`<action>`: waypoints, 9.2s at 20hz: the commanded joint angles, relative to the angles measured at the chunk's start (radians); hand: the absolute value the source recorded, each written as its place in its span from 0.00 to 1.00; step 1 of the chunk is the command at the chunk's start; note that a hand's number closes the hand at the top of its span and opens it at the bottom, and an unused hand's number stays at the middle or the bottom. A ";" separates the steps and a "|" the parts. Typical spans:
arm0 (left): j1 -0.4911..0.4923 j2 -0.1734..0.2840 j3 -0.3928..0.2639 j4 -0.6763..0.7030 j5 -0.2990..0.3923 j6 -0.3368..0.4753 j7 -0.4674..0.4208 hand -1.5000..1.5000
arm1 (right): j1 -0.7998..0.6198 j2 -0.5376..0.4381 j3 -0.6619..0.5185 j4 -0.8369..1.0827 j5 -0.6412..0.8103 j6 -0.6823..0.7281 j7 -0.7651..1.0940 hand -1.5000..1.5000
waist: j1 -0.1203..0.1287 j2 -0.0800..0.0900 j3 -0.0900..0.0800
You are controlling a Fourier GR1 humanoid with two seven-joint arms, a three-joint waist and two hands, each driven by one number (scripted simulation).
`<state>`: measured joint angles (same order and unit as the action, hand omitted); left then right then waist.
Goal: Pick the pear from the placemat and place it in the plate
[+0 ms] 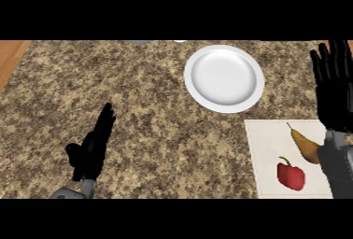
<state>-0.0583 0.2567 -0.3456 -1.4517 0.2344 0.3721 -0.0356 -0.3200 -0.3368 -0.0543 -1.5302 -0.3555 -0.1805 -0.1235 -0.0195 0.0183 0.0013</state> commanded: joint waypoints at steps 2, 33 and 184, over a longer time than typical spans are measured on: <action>-0.035 0.047 0.029 0.020 -0.005 -0.047 -0.005 0.50 | -0.024 -0.011 0.124 0.122 0.047 0.048 0.163 1.00 | 0.041 -0.011 -0.002; -0.020 0.116 0.183 0.157 -0.001 -0.260 -0.149 0.50 | 0.090 -0.552 0.363 -0.027 0.594 0.484 0.582 0.00 | 0.028 -0.017 -0.004; 0.048 -0.052 0.439 0.049 -0.244 -0.465 -0.087 0.50 | -0.216 -0.137 -0.475 1.021 0.504 0.175 -0.500 0.00 | 0.031 -0.016 0.000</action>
<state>-0.0509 0.2062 0.0950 -1.3514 -0.0044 -0.0860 -0.1280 -0.5327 -0.4422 -0.5432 -0.5890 0.1505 0.0020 -0.5635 0.0071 0.0023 0.0007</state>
